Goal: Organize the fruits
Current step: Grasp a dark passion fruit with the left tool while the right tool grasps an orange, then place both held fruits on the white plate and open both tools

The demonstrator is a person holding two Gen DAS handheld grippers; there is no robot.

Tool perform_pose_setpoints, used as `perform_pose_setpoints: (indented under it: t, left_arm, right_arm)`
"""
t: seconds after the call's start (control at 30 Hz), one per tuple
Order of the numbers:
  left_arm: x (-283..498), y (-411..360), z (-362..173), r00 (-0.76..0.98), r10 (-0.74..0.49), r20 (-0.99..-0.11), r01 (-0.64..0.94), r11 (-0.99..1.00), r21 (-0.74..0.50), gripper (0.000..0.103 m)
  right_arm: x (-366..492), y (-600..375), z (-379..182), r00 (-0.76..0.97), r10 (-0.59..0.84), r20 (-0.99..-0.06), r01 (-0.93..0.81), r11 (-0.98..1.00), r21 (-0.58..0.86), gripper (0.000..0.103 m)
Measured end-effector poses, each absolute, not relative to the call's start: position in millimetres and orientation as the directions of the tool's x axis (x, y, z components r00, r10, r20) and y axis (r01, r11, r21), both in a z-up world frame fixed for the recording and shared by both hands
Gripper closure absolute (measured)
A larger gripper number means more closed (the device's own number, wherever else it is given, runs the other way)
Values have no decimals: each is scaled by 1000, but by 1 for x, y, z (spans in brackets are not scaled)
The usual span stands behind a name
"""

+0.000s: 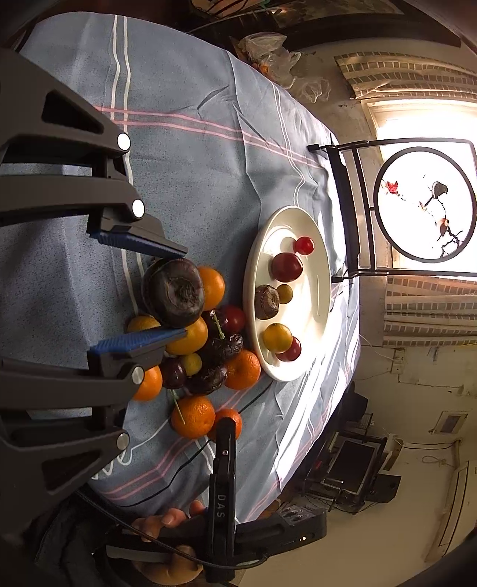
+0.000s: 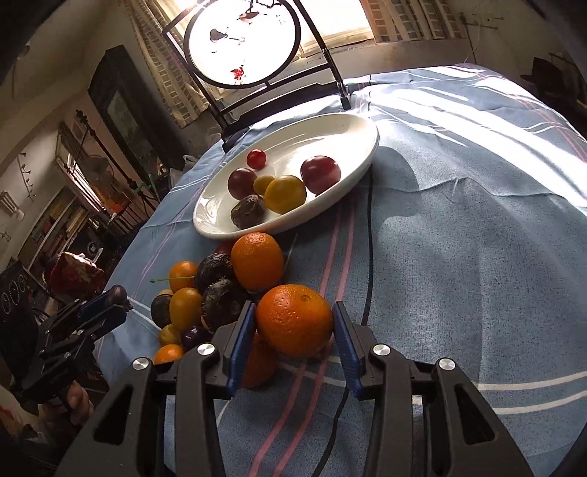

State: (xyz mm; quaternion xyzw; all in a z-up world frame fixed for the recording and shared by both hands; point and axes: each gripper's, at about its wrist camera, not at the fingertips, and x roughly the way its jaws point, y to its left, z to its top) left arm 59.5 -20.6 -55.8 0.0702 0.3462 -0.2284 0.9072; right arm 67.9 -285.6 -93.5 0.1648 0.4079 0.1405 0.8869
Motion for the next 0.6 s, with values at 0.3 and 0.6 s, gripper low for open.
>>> perform_pose_setpoints:
  t: [0.3, 0.6]
  left_arm:
    - [109, -32, -31, 640, -405, -653, 486, 872, -63, 66]
    - [220, -69, -50, 571, -370, -733, 449, 888, -99, 66]
  right_arm:
    - [107, -287, -31, 687, 394, -611, -177, 906, 384, 60]
    - [223, -269, -46, 643, 354, -679, -119, 922, 368, 60]
